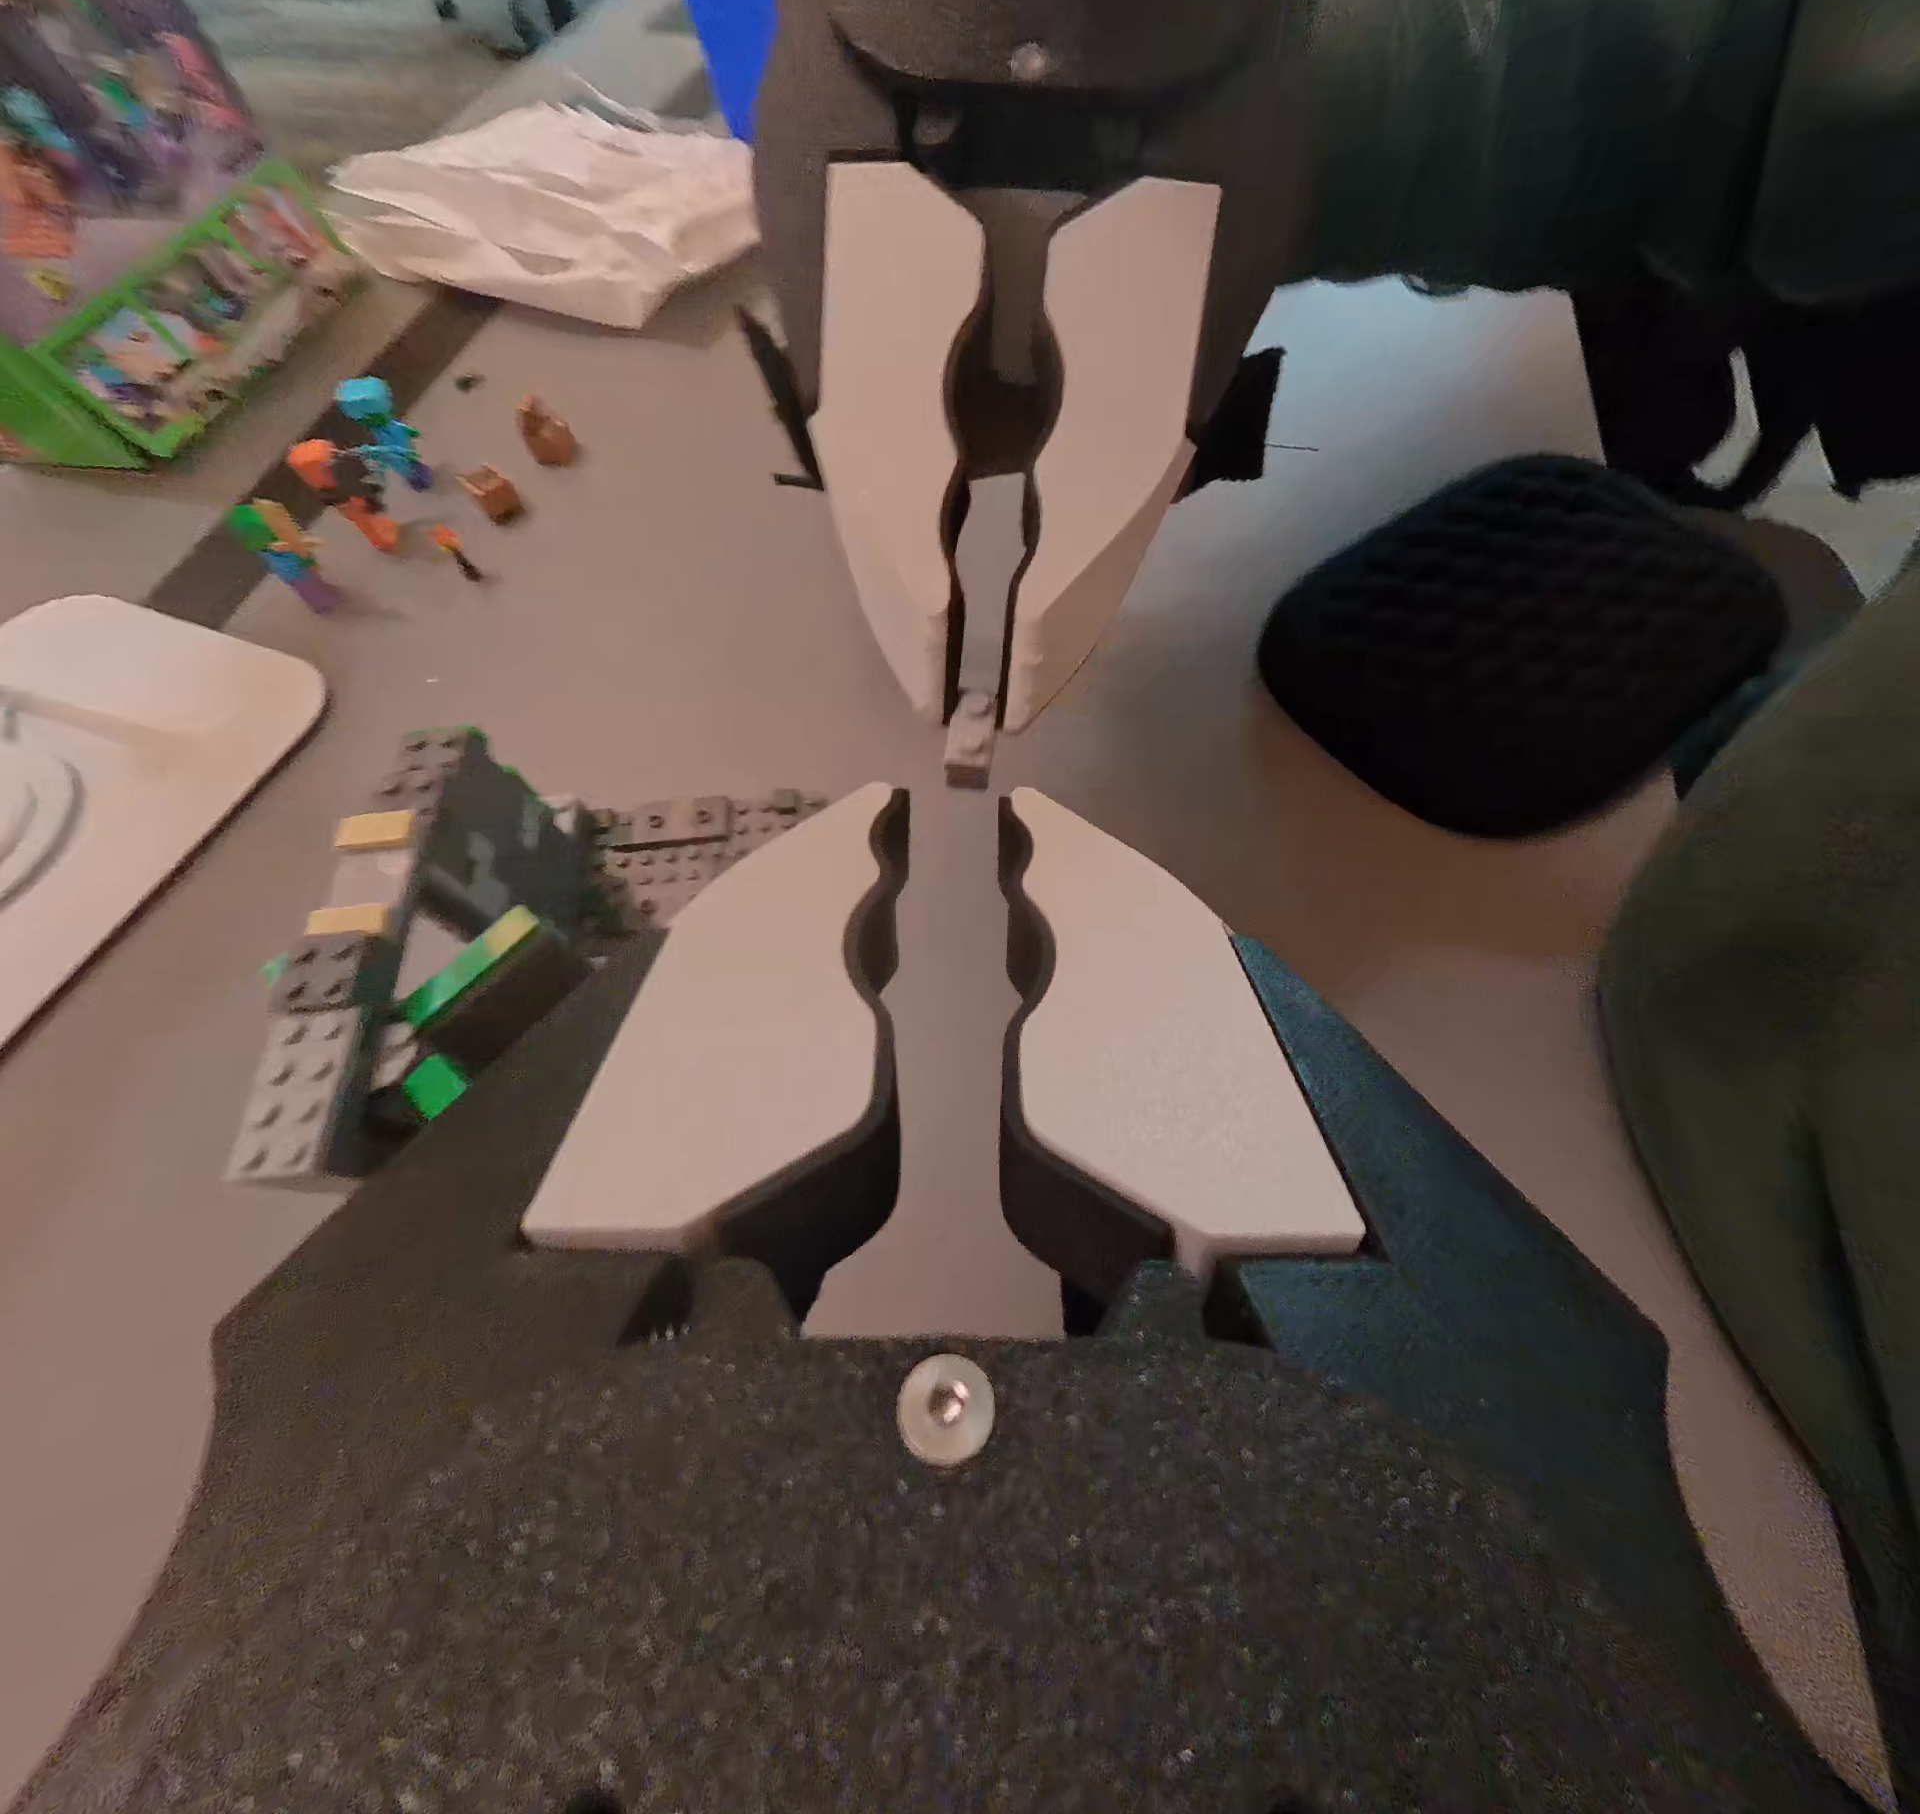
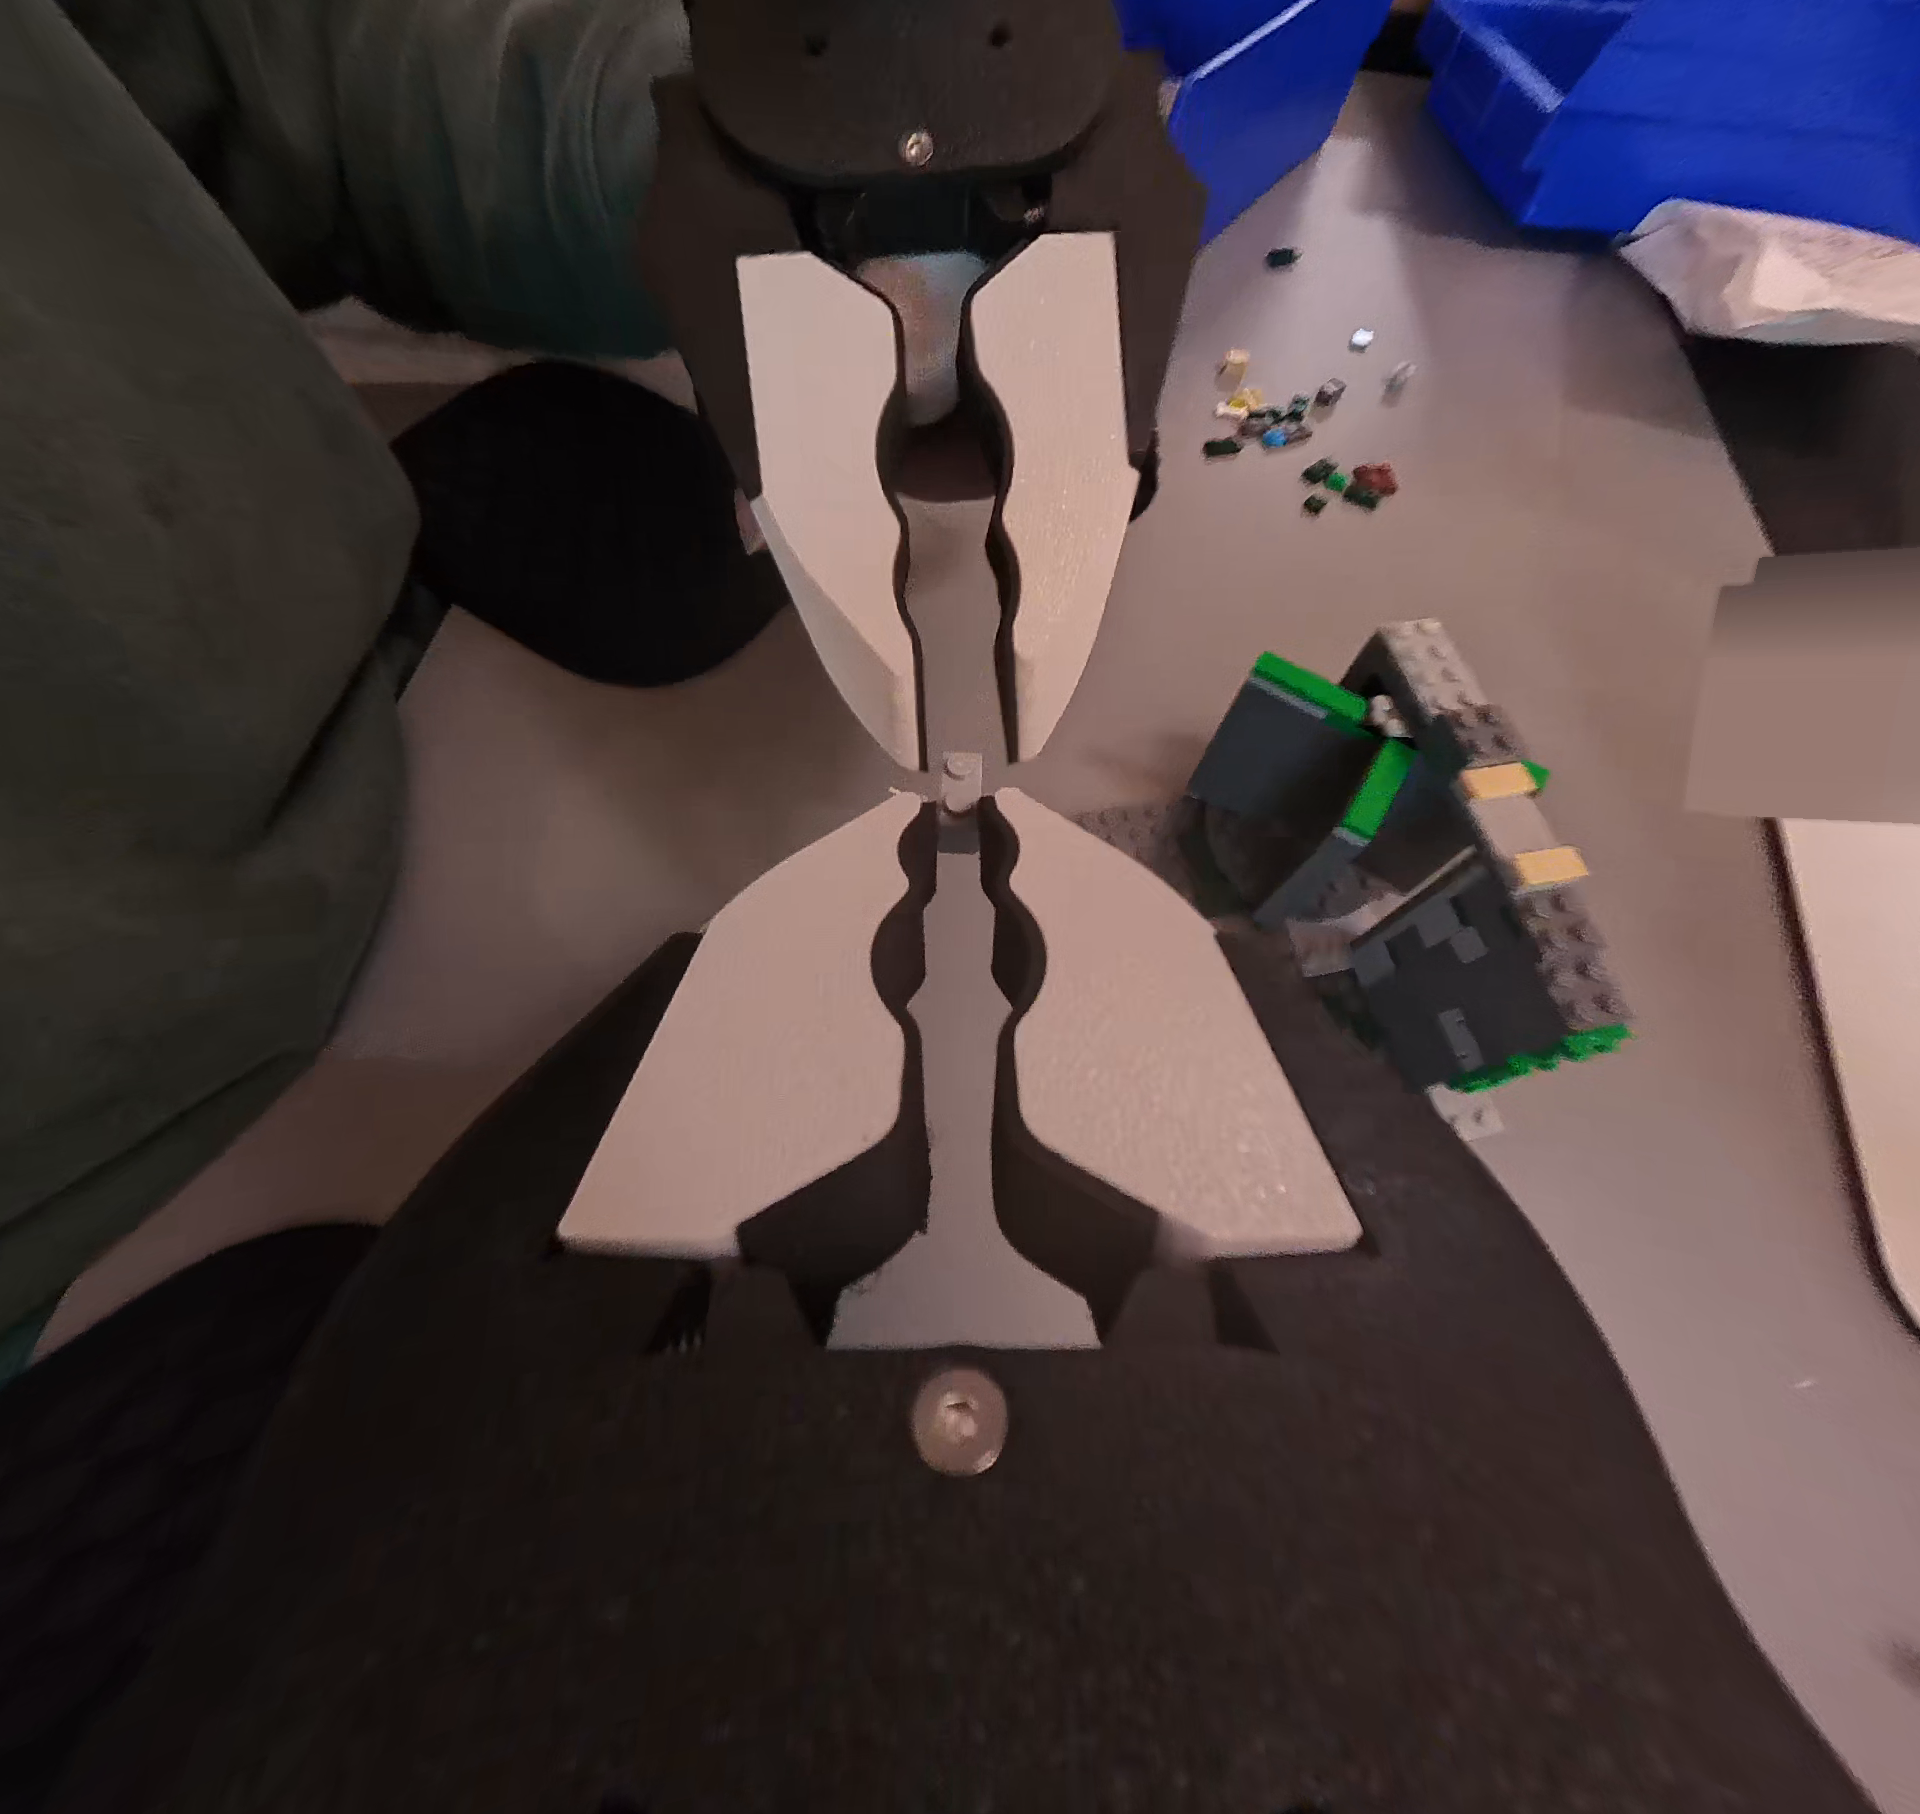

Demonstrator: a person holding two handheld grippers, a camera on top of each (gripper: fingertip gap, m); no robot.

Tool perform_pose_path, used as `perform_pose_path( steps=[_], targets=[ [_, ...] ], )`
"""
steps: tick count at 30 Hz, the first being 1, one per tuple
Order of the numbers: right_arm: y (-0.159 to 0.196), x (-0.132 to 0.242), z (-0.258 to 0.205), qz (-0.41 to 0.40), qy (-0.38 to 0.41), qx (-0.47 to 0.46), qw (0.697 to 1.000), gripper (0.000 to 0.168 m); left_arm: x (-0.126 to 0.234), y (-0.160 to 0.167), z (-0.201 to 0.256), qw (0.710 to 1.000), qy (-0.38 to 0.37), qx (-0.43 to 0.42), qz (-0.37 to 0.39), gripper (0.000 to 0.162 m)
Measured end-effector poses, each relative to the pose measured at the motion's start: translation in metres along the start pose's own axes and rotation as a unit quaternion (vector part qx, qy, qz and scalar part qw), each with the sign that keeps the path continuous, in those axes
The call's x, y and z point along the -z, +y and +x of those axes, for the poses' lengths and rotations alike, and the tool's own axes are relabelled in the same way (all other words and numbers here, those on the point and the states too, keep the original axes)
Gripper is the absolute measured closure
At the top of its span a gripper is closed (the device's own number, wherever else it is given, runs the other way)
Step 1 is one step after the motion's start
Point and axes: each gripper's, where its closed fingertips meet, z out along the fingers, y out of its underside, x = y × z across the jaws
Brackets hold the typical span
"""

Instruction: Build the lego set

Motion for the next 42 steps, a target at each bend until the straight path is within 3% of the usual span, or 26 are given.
perform_pose_path(
  steps=[4, 7, 11, 22, 42],
  targets=[
    [-0.009, 0.018, 0.034, 0.036, 0.023, -0.007, 0.999, 0.161, 0.015, 0.001, -0.043, 0.994, -0.084, 0.046, 0.056, 0.145],
    [-0.009, 0.026, 0.066, 0.032, 0.031, -0.006, 0.999, 0.161, 0.027, 0.017, -0.08, 0.984, -0.153, 0.064, 0.063, 0.145],
    [0.0, 0.022, 0.103, 0.007, 0.009, -0.006, 1.0, 0.161, 0.037, 0.037, -0.114, 0.976, -0.189, 0.093, 0.057, 0.144],
    [0.033, -0.015, 0.144, -0.051, -0.072, -0.031, 0.996, 0.161, 0.026, 0.057, -0.13, 0.987, -0.136, 0.082, 0.03, 0.144],
    [0.044, -0.019, 0.141, -0.091, -0.093, -0.014, 0.991, 0.161, 0.023, 0.057, -0.134, 0.989, -0.126, 0.075, 0.025, 0.144]
  ],
)
